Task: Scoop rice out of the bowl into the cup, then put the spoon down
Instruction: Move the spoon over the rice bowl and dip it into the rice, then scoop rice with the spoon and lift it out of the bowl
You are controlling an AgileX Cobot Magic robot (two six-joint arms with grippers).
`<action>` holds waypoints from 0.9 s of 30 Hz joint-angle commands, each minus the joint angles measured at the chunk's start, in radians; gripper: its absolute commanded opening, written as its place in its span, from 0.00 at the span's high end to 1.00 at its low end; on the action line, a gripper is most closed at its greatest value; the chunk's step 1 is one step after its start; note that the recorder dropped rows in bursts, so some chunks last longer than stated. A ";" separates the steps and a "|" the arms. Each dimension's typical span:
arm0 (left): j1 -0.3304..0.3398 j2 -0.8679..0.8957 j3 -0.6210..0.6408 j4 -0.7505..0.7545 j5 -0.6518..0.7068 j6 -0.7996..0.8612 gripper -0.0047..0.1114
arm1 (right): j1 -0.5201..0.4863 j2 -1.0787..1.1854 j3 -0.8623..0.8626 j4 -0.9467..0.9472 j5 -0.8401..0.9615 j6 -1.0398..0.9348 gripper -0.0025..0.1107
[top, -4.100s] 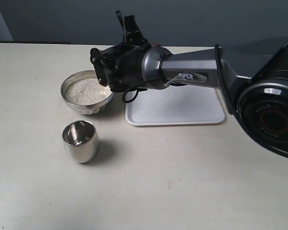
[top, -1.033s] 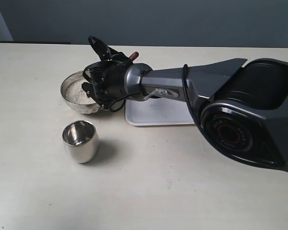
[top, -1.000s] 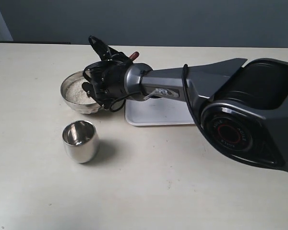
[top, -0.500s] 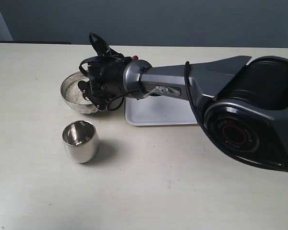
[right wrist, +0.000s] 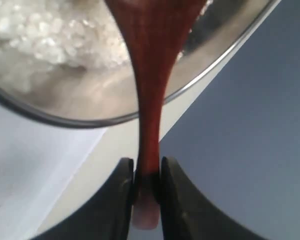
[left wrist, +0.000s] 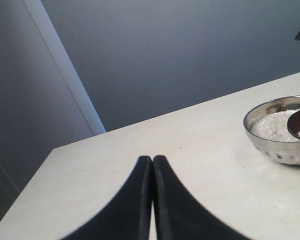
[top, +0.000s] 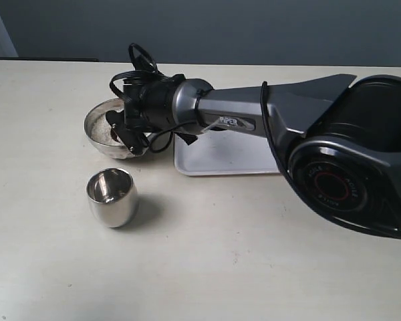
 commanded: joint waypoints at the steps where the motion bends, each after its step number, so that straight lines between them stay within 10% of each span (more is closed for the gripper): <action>1: -0.004 -0.005 -0.002 -0.005 -0.005 -0.005 0.96 | -0.004 -0.012 -0.008 0.076 0.001 -0.009 0.98; 27: -0.004 -0.005 -0.002 -0.005 -0.003 -0.005 0.96 | -0.088 -0.012 -0.207 0.639 0.236 -0.295 0.98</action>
